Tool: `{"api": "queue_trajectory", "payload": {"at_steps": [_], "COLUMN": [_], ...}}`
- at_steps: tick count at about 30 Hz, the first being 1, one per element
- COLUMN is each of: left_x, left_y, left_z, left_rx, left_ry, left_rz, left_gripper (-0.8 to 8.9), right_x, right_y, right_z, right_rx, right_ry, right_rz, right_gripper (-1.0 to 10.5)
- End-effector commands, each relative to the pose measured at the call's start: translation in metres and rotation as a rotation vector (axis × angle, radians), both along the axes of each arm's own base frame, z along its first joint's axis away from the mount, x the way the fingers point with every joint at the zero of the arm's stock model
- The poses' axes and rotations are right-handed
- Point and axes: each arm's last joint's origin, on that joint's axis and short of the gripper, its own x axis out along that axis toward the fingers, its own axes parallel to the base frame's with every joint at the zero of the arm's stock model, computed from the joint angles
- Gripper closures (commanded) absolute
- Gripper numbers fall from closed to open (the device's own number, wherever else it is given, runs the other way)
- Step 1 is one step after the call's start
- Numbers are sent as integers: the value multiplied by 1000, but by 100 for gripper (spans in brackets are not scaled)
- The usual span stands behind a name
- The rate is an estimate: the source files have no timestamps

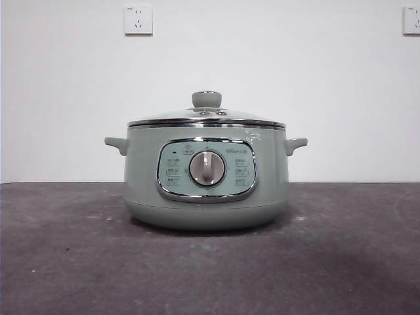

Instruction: Pick up the pumpkin,open the lid,put the pumpkin in the pot,close the lid

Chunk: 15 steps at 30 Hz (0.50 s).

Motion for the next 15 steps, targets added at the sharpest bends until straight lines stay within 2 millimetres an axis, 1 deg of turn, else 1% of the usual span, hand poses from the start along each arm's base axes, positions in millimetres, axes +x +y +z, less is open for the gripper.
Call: {"api": "queue_trajectory", "payload": {"at_steps": [1,4,6,10,15], "left_x": [0,0,0,0,0], "left_y": [0,0,0,0,0], "left_z": [-5,-5,-5,-5,-5], "left_rx": [-9,-9,-9,-9,-9], "left_ry": [17,17,17,17,17], "left_rz": [9,10,9,9,9], "left_gripper": [817,817,817,817,817], "right_x": [1,2,2,2,2], "right_y": [-1,0,0,0,0], "right_z": [-18,-33,-39,-50,-58], "right_rx": [36,46,57,73,75], "right_ry": [21,38,49,64,140], "right_rz": [-22,-22,-23,-21,-24], "right_gripper": [946,946,946,946,946]}}
